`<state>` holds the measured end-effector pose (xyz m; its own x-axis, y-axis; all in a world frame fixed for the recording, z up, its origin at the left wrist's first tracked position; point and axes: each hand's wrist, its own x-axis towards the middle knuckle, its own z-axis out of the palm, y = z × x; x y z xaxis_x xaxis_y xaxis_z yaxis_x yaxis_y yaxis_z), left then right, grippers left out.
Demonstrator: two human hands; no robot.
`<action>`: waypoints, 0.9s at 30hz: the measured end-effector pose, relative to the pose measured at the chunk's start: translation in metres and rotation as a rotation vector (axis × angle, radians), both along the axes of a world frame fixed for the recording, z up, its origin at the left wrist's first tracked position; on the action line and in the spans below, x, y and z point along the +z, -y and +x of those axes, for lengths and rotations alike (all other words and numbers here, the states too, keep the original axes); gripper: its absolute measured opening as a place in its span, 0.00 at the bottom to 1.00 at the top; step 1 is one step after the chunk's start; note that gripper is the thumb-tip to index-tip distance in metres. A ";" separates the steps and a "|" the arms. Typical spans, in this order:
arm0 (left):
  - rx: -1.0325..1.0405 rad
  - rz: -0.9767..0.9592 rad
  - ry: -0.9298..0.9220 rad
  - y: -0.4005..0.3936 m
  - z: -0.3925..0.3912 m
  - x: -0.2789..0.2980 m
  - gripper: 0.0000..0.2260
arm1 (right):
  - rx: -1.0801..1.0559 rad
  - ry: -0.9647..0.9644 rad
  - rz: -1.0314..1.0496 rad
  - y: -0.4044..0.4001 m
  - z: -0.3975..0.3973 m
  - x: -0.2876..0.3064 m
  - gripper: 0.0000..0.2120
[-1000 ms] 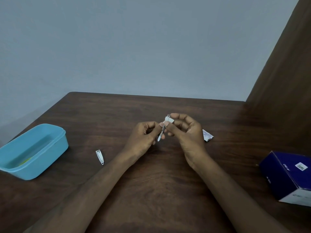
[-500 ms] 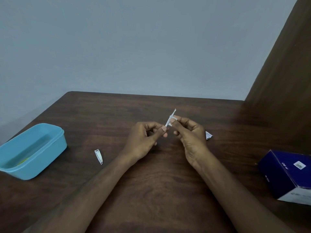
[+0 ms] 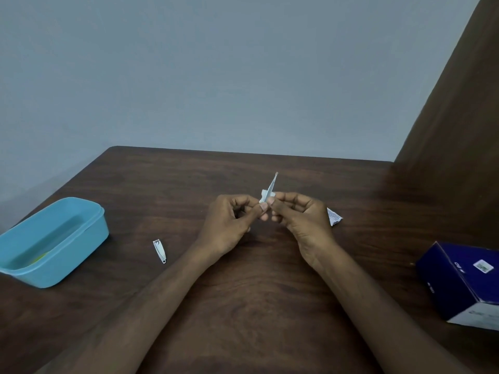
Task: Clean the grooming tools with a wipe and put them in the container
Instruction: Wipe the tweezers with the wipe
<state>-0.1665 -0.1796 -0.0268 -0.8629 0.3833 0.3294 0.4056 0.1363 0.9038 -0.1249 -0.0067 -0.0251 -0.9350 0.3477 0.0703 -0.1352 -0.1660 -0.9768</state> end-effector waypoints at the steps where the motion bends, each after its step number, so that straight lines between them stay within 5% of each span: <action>1: -0.007 -0.005 0.005 0.000 0.000 0.000 0.10 | -0.006 0.001 -0.008 -0.001 -0.001 0.000 0.07; 5: -0.018 -0.043 -0.005 -0.001 0.001 -0.002 0.11 | -0.060 -0.008 0.000 -0.008 -0.003 0.003 0.09; 18: -0.010 -0.123 -0.046 -0.001 0.003 -0.001 0.09 | 0.256 0.122 0.019 -0.021 0.000 0.008 0.04; 27: 0.122 -0.010 -0.010 -0.005 0.003 0.001 0.07 | 0.177 0.047 0.181 -0.013 -0.005 0.004 0.03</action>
